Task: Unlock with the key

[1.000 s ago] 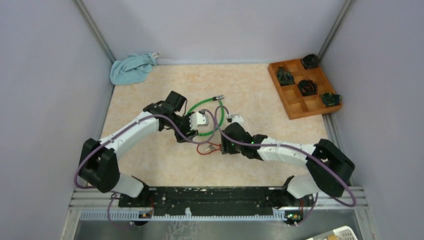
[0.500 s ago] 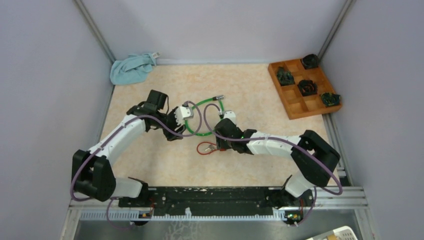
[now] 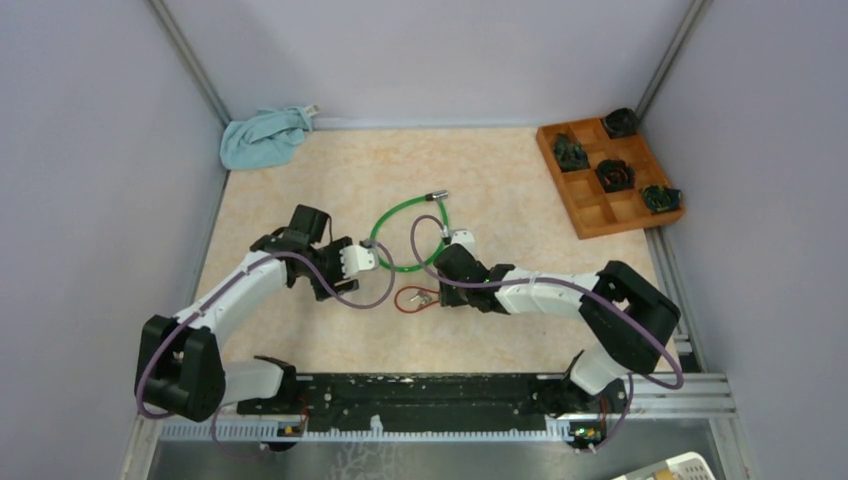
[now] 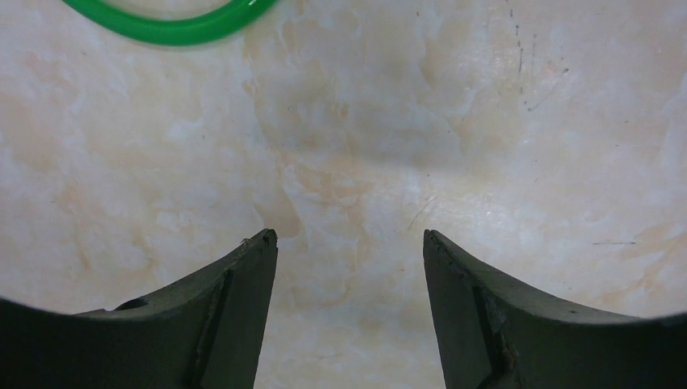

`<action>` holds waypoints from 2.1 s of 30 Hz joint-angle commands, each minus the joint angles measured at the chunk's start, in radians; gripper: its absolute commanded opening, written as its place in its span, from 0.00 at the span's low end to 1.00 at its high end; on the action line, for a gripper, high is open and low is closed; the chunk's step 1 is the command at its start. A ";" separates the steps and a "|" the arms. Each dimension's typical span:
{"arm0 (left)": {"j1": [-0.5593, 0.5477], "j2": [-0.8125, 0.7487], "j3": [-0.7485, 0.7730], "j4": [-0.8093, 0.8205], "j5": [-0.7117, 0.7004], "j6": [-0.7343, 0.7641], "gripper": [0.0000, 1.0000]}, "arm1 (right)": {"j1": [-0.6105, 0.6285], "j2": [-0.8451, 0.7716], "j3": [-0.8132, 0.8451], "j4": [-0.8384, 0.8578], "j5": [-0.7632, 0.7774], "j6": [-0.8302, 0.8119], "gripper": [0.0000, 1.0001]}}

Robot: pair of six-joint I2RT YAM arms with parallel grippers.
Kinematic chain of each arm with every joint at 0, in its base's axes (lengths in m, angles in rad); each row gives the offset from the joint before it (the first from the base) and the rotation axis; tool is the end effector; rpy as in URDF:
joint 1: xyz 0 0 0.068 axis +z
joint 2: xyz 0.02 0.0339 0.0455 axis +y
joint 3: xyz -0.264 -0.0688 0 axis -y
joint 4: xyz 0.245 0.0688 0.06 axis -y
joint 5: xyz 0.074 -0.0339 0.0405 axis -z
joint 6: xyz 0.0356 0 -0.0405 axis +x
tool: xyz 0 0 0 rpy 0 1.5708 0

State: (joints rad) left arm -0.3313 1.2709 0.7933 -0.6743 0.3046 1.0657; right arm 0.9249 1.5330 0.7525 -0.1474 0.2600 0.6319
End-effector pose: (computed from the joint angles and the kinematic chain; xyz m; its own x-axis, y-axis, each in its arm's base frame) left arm 0.2150 -0.0853 0.2078 -0.0455 0.8985 -0.4366 0.9620 0.1573 0.2234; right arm 0.1827 0.2271 0.1608 -0.7898 -0.0994 -0.6053 -0.2633 0.9462 0.1881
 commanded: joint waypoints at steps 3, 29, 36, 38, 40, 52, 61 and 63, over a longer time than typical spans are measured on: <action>-0.003 -0.023 0.053 -0.016 0.022 0.022 0.73 | -0.013 -0.072 0.022 0.026 -0.019 -0.004 0.13; -0.372 0.348 0.265 0.120 0.172 -0.288 0.58 | -0.284 -0.240 -0.063 -0.113 0.045 0.022 0.00; -0.400 0.423 0.266 0.197 0.167 -0.319 0.54 | -0.305 -0.252 -0.070 -0.107 0.002 0.024 0.33; -0.403 0.434 0.266 0.210 0.170 -0.299 0.54 | -0.332 -0.283 -0.078 -0.098 -0.040 0.032 0.42; -0.405 0.449 0.279 0.211 0.176 -0.277 0.54 | -0.357 -0.322 -0.085 -0.084 -0.084 0.039 0.50; -0.433 0.490 0.326 0.151 0.270 -0.062 0.44 | -0.448 -0.440 -0.068 -0.147 -0.178 0.027 0.60; -0.458 0.562 0.374 0.042 0.258 0.090 0.33 | -0.489 -0.486 -0.054 -0.187 -0.216 0.024 0.55; -0.462 0.565 0.366 0.032 0.244 0.109 0.33 | -0.492 -0.491 -0.052 -0.191 -0.221 0.022 0.54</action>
State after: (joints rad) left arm -0.7815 1.8214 1.1412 -0.5629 0.5423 1.0859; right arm 0.4473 1.0752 0.6674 -0.3340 0.0605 0.6567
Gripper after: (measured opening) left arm 0.332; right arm 0.548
